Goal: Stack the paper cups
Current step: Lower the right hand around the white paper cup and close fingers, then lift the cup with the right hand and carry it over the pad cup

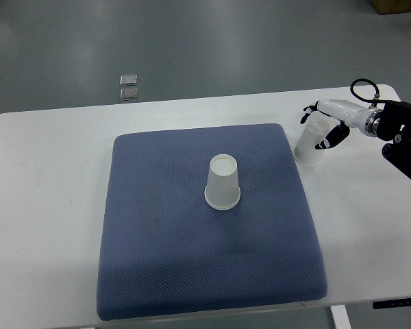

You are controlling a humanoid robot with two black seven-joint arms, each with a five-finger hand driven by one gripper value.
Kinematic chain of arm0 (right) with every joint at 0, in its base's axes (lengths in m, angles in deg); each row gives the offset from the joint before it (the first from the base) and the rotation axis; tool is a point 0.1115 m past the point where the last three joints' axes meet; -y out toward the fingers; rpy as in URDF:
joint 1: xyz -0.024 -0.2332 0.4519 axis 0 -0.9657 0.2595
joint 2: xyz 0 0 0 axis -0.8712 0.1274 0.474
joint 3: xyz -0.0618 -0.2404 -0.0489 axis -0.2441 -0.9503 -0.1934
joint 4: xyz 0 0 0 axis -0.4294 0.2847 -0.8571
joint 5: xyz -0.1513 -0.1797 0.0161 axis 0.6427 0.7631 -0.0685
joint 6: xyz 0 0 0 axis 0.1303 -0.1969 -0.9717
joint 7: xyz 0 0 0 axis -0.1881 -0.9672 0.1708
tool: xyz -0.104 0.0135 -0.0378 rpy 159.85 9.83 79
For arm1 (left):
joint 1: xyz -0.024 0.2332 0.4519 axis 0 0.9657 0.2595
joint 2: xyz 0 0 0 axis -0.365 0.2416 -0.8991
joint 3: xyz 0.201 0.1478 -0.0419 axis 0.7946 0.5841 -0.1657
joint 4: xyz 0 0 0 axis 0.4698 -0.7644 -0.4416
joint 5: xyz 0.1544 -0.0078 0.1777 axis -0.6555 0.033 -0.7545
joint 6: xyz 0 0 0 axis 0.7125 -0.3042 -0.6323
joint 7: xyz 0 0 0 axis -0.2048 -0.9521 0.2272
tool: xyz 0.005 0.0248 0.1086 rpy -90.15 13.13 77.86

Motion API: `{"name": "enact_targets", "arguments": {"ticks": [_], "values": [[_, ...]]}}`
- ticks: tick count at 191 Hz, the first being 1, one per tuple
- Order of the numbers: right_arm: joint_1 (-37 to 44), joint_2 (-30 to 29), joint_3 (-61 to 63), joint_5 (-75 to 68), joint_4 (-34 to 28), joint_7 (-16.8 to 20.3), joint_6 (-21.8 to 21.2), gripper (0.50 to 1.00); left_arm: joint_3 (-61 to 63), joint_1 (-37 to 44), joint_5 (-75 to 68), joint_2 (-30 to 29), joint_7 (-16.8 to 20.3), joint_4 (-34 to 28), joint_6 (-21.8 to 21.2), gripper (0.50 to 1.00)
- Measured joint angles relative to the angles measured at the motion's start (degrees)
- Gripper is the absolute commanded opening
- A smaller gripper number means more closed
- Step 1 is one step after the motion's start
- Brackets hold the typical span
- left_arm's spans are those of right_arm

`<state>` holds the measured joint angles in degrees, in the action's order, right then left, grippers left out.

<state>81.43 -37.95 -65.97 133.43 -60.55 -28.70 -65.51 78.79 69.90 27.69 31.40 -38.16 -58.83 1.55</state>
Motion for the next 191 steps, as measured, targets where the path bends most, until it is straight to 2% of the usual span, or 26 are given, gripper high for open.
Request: {"name": "enact_targets", "arguments": {"ticks": [24, 42, 58, 75, 102, 124, 191], "values": [[0.0, 0.17, -0.38, 0.0, 0.09, -0.46, 0.04, 0.889, 0.0, 0.0, 0.0, 0.0, 0.0, 0.0, 0.0, 1.0], [0.0, 0.32, -0.41, 0.0, 0.11, -0.67, 0.06, 0.84, 0.0, 0.0, 0.0, 0.0, 0.0, 0.0, 0.0, 1.0], [0.0, 0.46, -0.51, 0.0, 0.14, -0.76, 0.06, 0.764, 0.0, -0.01, 0.0, 0.0, 0.0, 0.0, 0.0, 1.0], [0.0, 0.56, -1.26, 0.0, 0.23, -0.88, 0.06, 0.709, 0.0, -0.01, 0.0, 0.0, 0.0, 0.0, 0.0, 1.0], [0.02, 0.7, -1.95, 0.0, 0.52, -0.92, 0.06, 0.58, 0.0, -0.01, 0.0, 0.0, 0.0, 0.0, 0.01, 1.0], [0.05, 0.75, -1.99, 0.0, 0.68, -0.92, 0.08, 0.511, 0.0, -0.01, 0.0, 0.0, 0.0, 0.0, 0.01, 1.0], [3.23, 2.47, -1.2, -1.02, -0.06, -0.91, 0.05, 0.5, 0.0, -0.01, 0.0, 0.0, 0.0, 0.0, 0.01, 1.0]]}}
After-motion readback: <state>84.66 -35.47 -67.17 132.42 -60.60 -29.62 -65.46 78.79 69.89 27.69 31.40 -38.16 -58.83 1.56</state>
